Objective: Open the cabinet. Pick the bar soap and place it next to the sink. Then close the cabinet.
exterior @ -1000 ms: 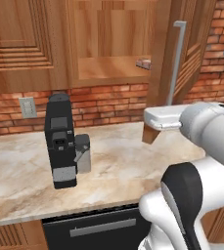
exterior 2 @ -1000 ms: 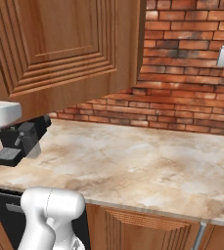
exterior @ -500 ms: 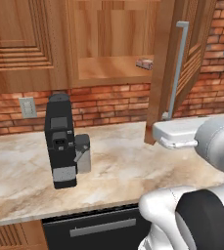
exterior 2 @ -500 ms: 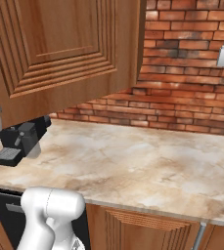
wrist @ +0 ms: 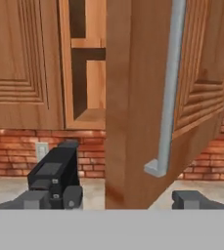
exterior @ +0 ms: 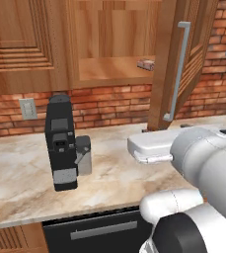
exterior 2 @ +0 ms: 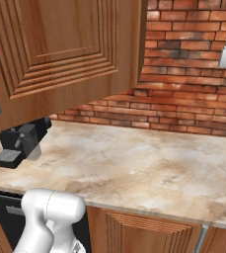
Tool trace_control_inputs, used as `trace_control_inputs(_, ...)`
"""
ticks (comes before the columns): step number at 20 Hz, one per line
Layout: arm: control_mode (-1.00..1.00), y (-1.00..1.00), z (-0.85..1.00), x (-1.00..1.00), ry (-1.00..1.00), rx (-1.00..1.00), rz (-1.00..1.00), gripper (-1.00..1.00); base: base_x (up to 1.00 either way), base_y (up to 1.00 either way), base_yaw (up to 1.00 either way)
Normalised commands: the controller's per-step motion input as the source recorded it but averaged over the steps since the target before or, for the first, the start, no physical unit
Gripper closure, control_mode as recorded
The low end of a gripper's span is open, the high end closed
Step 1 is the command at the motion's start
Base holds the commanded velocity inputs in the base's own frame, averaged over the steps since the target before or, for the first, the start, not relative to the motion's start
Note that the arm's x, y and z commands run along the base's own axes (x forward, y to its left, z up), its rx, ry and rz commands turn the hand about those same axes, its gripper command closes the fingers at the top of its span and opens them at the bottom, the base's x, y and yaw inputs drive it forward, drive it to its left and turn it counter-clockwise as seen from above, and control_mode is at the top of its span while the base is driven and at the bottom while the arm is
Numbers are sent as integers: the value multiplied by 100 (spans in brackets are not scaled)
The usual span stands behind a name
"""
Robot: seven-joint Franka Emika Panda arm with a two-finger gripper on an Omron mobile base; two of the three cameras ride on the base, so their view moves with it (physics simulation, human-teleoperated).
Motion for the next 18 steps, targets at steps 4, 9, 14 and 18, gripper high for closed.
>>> trace_control_inputs(4, -100, 81, 0, 0, 6, -4, 0, -100, 0, 0, 0)
trace_control_inputs(9, -100, 79, -1, 11, 6, -6, 0, -100, 0, 0, 0)
trace_control_inputs(14, -100, 57, -17, 50, 2, -10, 0, -100, 0, 0, 0)
trace_control_inputs(18, -100, 6, -29, 100, 0, -18, 0, -100, 0, 0, 0)
